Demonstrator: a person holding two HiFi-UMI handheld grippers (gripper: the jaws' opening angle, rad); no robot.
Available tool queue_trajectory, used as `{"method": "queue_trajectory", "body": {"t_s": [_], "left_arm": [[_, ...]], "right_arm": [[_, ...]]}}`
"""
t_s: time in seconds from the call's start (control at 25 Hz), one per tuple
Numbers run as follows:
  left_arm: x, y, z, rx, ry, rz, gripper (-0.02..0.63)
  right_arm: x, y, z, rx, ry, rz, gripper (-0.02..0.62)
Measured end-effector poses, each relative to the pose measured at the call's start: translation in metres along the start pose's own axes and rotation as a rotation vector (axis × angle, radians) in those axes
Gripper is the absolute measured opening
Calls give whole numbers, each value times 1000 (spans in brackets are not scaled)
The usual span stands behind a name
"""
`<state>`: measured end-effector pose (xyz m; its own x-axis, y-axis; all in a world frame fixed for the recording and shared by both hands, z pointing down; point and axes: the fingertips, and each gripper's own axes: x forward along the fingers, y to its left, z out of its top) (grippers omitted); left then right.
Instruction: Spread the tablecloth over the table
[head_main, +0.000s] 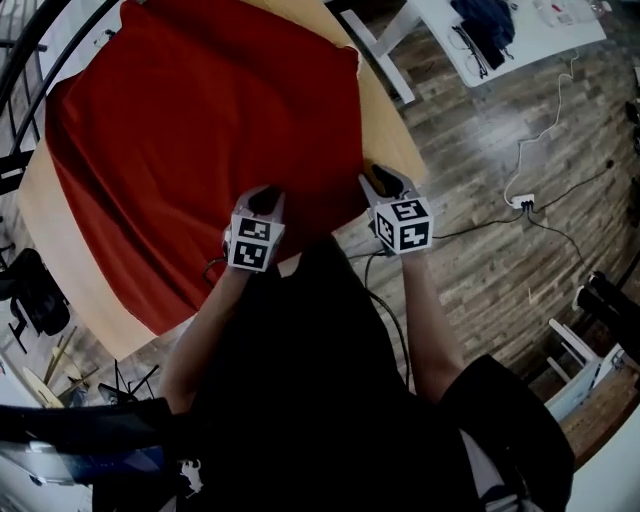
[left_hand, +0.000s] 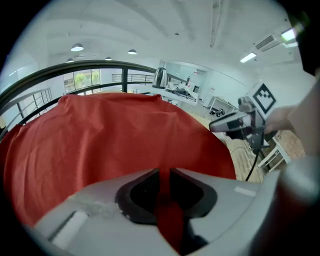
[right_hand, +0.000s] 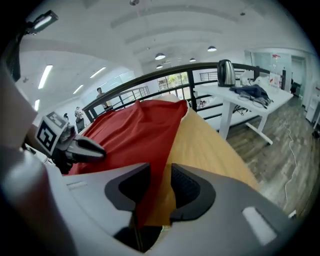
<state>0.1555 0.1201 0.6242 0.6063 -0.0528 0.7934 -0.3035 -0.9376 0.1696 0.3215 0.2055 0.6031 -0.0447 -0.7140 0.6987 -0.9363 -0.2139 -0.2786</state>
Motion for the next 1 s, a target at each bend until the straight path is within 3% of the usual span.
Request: {"method": "queue_trajectory", "body": {"t_s": [0.16, 0.2, 0.24, 0.28, 0.4, 0.52, 0.6, 0.72, 0.76, 0.8, 0.84, 0.92, 1.0], "left_arm": [[1, -1, 1, -8, -1, -13, 94], [1, -4, 1, -13, 3, -25, 101], [1, -6, 1, -24, 8, -41, 101], [-1, -7, 2, -43, 9, -59, 113], [-26, -5, 27, -153, -83, -104, 124], [-64, -2, 62, -247, -186, -165, 160], [-74, -2, 70, -195, -175, -181, 227], [-57, -4, 64, -34, -74, -143, 275], [-46, 0, 57, 14, -32, -105, 264], [-35, 8, 49, 52, 4, -58, 192], [-26, 19, 40, 65, 30, -18, 43], [-18, 43, 27, -6, 44, 9, 6], [-22, 62, 17, -101, 36, 1, 6]], "right_arm": [[2, 15, -33, 56, 28, -90, 131], [3, 15, -34, 33, 38, -118, 110], [2, 18, -31, 7, 44, -133, 18], [1, 25, -24, -19, 36, -137, 17], [-10, 81, 14, -208, -53, -98, 15], [-7, 165, 23, -471, -75, 20, 16], [7, 211, 9, -586, -55, 92, 15], [29, 251, -8, -674, -48, 156, 15], [33, 258, -11, -687, -52, 167, 16], [35, 263, -14, -691, -56, 179, 17], [34, 265, -17, -684, -55, 196, 29], [25, 261, -24, -632, -43, 231, 148], [5, 238, -30, -510, -48, 228, 157]]}}
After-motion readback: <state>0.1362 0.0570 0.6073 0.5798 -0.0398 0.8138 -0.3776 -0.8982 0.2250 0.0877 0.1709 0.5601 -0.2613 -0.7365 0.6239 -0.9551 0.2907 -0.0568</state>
